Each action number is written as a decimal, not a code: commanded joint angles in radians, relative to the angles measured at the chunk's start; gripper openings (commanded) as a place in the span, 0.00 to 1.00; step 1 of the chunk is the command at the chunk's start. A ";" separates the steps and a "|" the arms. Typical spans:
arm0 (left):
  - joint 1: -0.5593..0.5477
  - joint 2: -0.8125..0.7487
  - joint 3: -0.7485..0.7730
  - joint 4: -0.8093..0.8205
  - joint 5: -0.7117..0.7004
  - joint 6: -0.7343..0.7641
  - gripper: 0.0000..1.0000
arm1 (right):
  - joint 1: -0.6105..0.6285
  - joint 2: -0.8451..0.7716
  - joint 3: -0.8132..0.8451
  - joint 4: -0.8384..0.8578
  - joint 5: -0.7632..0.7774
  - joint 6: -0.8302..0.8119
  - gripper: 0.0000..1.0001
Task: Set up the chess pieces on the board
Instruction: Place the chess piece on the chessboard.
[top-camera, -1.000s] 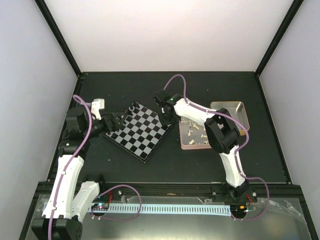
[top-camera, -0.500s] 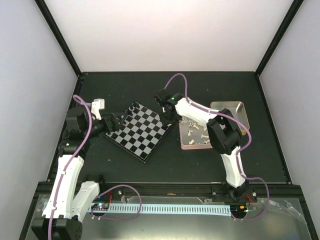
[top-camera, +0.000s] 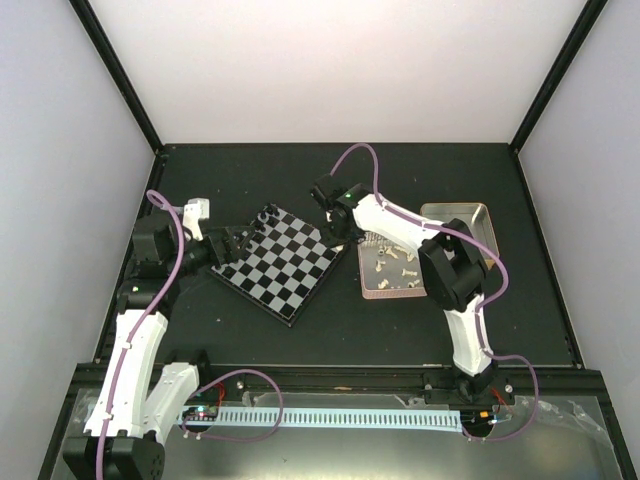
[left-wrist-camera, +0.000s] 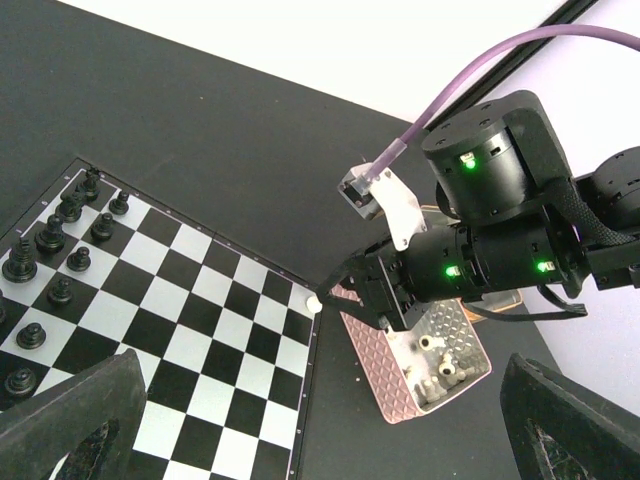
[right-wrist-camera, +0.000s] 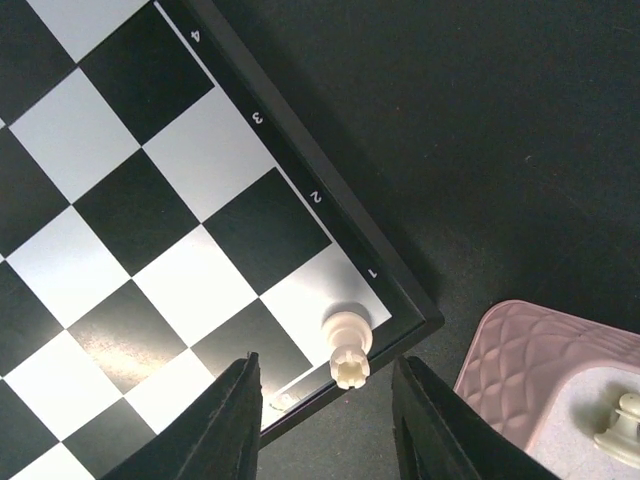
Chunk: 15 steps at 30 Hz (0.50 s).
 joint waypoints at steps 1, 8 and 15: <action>-0.004 -0.001 0.008 -0.006 0.011 0.005 0.99 | -0.004 0.037 0.012 -0.029 0.008 0.013 0.35; -0.003 0.008 0.013 0.002 0.016 0.008 0.99 | -0.008 0.078 0.053 -0.067 0.021 0.015 0.30; -0.005 0.017 0.013 0.002 0.017 0.017 0.99 | -0.008 0.090 0.066 -0.064 0.011 0.002 0.13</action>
